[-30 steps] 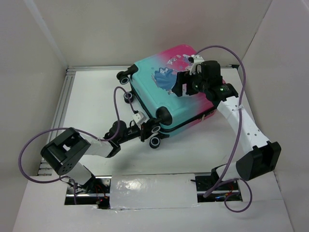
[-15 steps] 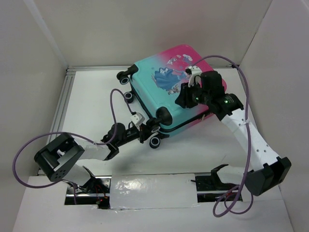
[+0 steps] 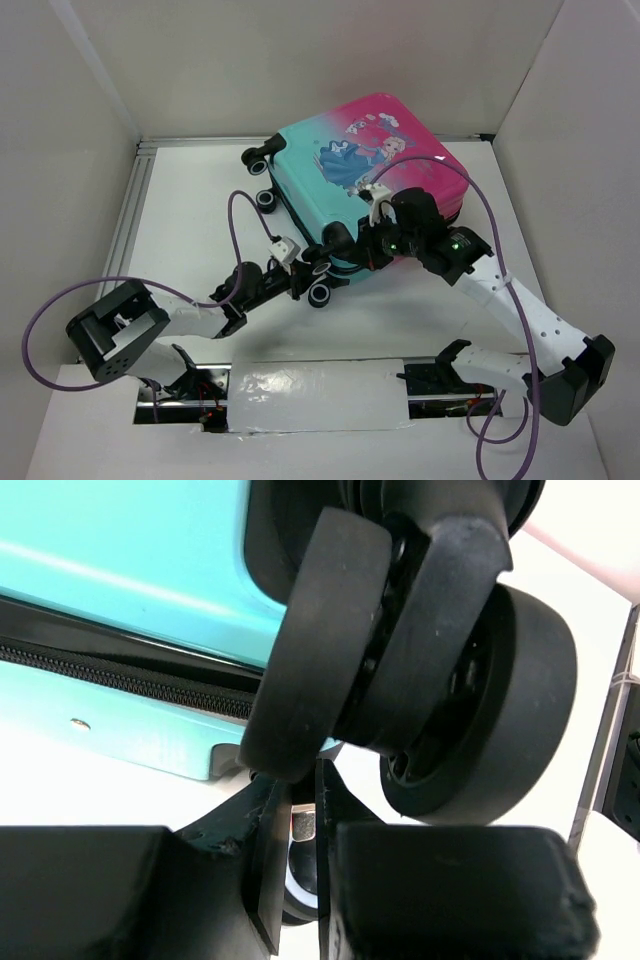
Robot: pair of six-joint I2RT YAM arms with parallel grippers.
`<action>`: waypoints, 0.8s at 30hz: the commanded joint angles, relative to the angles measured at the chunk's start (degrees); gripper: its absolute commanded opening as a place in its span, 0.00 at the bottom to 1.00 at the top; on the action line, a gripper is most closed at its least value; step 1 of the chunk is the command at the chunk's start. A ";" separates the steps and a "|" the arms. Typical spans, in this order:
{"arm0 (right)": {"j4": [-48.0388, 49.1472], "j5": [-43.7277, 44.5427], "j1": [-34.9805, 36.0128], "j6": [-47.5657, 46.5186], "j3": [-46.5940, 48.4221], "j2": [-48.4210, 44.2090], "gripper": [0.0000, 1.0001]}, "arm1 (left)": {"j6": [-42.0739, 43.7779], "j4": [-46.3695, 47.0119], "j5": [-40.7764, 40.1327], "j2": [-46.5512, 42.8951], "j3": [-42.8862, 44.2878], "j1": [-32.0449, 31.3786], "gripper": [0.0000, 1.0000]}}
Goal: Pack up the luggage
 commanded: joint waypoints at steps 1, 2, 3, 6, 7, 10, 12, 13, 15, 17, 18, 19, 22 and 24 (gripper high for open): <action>-0.29 3.79 2.06 1.15 0.43 -0.56 0.00 | -0.45 12.62 4.61 0.94 -1.20 -2.56 0.00; -0.30 4.32 2.67 1.15 0.43 -0.56 0.00 | -0.45 13.50 4.61 1.47 -1.20 -2.56 0.00; 0.23 4.32 2.68 1.67 -0.35 -0.56 0.00 | -0.45 14.03 5.31 1.47 -1.20 -2.56 0.00; 3.83 4.32 3.30 2.29 -1.24 1.80 0.00 | 0.17 15.70 7.68 2.52 -1.20 -3.09 0.00; 4.70 4.32 3.90 2.90 -1.76 2.59 0.00 | 0.17 17.54 8.39 2.53 -1.81 -3.09 0.00; 5.94 6.07 4.53 2.90 -1.77 5.58 0.00 | -0.36 20.10 8.92 3.75 -3.04 -4.22 0.00; 5.94 6.95 5.23 2.90 -1.77 6.82 0.00 | -0.97 22.91 8.92 4.54 -3.74 -4.23 0.00; 5.94 6.96 5.23 2.90 -1.77 7.95 0.00 | -0.97 23.70 8.22 4.55 -3.75 -5.01 0.00; 6.56 7.49 5.93 2.90 -1.77 8.49 0.00 | -0.97 25.02 6.38 6.12 -3.75 -5.72 0.00; 8.04 8.53 6.55 2.90 -1.77 9.89 0.00 | -0.97 25.64 4.18 6.74 -4.28 -7.13 0.00; 8.58 10.11 7.07 2.90 -1.16 9.90 0.00 | -0.45 25.64 3.57 6.75 -4.28 -7.91 0.00; 9.19 10.12 7.07 3.51 -1.15 10.42 0.00 | -0.45 25.64 2.95 7.27 -3.58 -8.79 0.00; 12.18 10.91 7.07 4.05 0.51 12.43 0.00 | 0.78 26.51 -0.46 7.89 -3.58 -10.90 0.00; 13.33 12.31 7.07 4.66 1.74 13.93 0.00 | 0.78 28.36 -2.85 8.50 -4.10 -11.96 0.00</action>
